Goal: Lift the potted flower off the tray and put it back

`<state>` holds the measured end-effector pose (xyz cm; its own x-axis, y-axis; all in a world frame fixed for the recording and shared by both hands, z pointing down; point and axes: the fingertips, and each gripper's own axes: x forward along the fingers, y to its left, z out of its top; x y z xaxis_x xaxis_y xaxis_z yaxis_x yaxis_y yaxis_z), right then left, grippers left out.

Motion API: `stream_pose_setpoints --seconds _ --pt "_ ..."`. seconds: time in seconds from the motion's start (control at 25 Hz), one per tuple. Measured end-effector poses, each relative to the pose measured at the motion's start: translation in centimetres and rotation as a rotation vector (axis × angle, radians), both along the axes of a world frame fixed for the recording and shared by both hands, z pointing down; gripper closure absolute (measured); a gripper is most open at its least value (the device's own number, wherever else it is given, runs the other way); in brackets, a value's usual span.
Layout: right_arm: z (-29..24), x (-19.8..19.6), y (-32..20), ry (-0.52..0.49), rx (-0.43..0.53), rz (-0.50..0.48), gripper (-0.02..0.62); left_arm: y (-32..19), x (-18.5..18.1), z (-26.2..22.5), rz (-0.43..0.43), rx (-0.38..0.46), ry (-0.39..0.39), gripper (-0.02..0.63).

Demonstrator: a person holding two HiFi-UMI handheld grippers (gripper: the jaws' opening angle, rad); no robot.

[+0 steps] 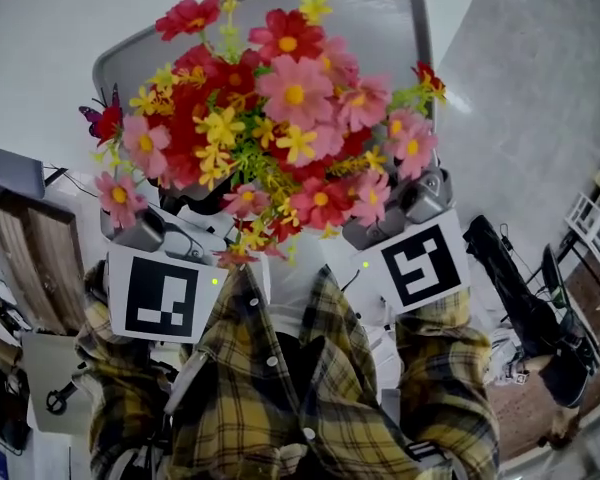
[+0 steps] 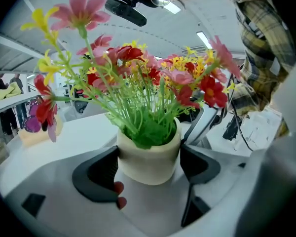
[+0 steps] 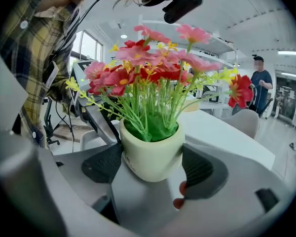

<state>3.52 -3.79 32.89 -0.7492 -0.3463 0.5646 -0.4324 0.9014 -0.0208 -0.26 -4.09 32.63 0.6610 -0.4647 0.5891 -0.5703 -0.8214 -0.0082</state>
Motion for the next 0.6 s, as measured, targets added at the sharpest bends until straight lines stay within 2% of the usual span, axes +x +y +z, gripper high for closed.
stream_pose_setpoints --seconds 0.32,0.6 --pt "-0.2 0.39 0.41 -0.007 -0.019 0.007 0.23 0.4 0.34 -0.19 0.003 -0.014 0.009 0.227" --pt "-0.53 0.39 0.21 -0.012 0.006 0.001 0.23 0.18 0.42 -0.45 0.013 0.001 0.031 0.227"
